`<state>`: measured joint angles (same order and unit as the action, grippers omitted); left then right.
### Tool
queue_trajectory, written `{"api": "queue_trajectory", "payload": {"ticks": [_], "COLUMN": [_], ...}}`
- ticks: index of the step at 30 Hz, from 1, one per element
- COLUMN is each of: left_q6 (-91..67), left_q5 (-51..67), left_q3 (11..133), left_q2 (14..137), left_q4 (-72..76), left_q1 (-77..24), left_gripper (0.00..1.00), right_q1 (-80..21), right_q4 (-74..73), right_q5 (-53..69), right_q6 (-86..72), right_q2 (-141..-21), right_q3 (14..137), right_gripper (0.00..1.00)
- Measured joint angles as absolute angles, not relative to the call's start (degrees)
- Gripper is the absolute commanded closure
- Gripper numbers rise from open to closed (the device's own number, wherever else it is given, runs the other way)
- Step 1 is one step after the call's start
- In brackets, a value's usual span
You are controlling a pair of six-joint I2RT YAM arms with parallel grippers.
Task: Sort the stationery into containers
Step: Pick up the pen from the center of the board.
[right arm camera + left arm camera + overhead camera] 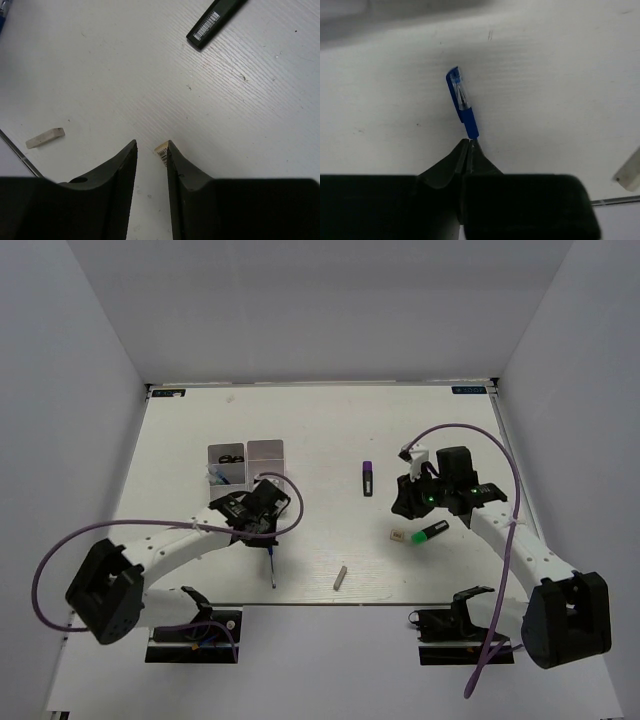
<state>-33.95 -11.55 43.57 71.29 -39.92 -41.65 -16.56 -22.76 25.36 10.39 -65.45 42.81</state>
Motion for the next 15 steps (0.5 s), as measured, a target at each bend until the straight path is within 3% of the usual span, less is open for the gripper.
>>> {"api": "queue_trajectory", "payload": {"ticks": [1, 8, 12, 15], "left_q6": [-34.22, -35.88, -36.53, -36.97], "left_q5": [-11.27, -10.94, -11.38, -11.73], "left_q3": [43.11, 40.75, 40.77, 40.86], "left_q2": [72.44, 79.68, 80.82, 81.21], "left_q4": [-40.07, -38.13, -36.84, -35.88], "left_q1": [-42.04, -43.92, -44.45, -44.75], "left_gripper": [0.76, 0.5, 0.54, 0.69], "right_q1": [-16.45, -14.98, -14.61, -14.37], "right_q4": [-22.79, -22.92, -23.0, -23.03], "right_q5": [25.21, 25.04, 25.06, 25.08], "right_q6": [10.26, 9.47, 9.43, 9.43], "right_q2": [-65.39, -64.86, -64.86, -64.82], "right_q3": [42.81, 42.81, 42.81, 42.81], "right_gripper": [0.66, 0.66, 0.66, 0.66]}}
